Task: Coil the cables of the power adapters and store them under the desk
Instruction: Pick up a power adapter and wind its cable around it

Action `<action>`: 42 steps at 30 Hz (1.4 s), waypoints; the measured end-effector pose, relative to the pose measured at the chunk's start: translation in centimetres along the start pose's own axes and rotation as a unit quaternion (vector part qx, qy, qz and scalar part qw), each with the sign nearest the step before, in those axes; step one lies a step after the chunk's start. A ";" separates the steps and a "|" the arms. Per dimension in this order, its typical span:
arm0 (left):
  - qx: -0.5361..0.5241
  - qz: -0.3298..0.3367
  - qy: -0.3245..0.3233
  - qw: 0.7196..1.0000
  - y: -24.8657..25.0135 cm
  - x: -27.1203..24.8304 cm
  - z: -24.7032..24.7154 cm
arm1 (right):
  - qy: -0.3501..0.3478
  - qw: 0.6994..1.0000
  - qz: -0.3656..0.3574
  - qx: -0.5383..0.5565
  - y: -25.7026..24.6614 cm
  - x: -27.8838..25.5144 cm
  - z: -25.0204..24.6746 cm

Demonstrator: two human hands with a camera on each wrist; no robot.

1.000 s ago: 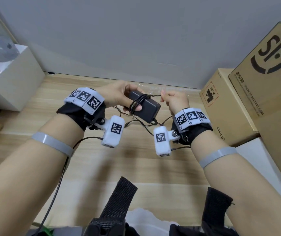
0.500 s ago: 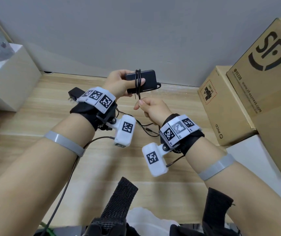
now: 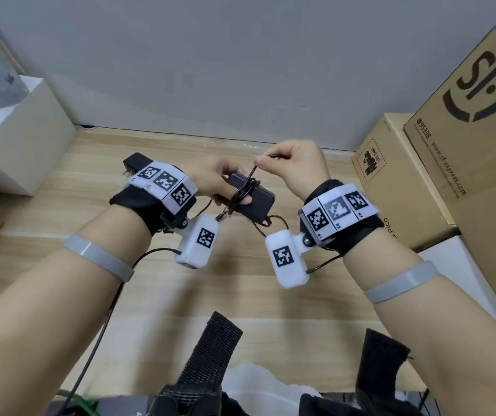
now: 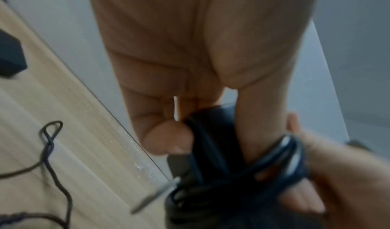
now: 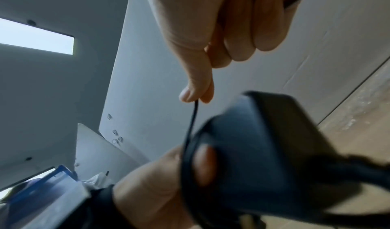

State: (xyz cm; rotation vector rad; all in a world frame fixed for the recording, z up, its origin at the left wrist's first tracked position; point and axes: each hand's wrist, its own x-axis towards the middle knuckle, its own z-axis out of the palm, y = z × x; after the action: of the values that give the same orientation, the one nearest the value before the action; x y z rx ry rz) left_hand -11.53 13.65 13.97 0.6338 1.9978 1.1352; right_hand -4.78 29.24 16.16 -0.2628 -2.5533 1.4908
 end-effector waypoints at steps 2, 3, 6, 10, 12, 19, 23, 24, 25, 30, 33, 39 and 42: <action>-0.057 0.026 -0.032 0.998 0.0 -0.3 -0.2 | 0.005 1.000 0.010 -0.002 0.9 0.2 -0.1; -0.092 0.037 -0.041 0.994 0.0 -0.5 -0.4 | 0.012 1.000 0.014 0.003 1.5 0.3 -0.2; -0.205 0.089 -0.038 0.974 -0.2 -0.5 -0.2 | 0.032 0.999 0.038 0.007 2.8 0.3 -0.2; -0.318 0.136 0.039 0.938 0.5 0.1 0.3 | 0.007 0.996 0.088 -0.009 3.3 -0.5 0.3; -0.352 0.141 0.100 0.920 1.2 0.4 0.4 | -0.047 0.993 0.102 -0.027 3.3 -1.1 0.8; -0.292 0.089 0.216 0.927 1.4 0.9 0.3 | -0.134 0.985 0.102 -0.047 3.0 -2.3 2.5; -0.220 0.076 0.249 0.940 0.9 1.1 0.4 | -0.150 0.984 0.075 -0.065 1.9 -1.9 2.2; -0.208 0.075 0.252 0.942 0.8 1.1 0.4 | -0.149 0.984 0.064 -0.073 1.6 -1.8 2.1; -0.203 0.074 0.253 0.943 0.7 1.1 0.3 | -0.147 0.985 0.053 -0.077 1.2 -1.6 1.9; -0.252 0.059 0.244 0.935 0.6 1.1 0.2 | -0.112 0.992 0.012 -0.053 0.5 -0.7 1.0; -0.291 0.057 0.250 0.922 0.3 1.1 0.1 | -0.070 0.997 0.019 0.018 0.4 -0.7 0.7; -0.326 0.041 0.247 0.912 -0.4 1.2 0.3 | -0.101 0.969 0.029 0.224 -0.4 -0.7 -0.4; -0.334 0.041 0.239 0.911 -0.4 1.1 0.4 | -0.103 0.954 0.010 0.281 -0.2 -0.5 -0.5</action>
State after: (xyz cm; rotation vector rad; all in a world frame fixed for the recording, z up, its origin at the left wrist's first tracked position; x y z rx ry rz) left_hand -11.91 14.49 13.07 0.0759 1.7735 2.0449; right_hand -4.20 29.40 16.54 -0.0533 -2.1325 2.2670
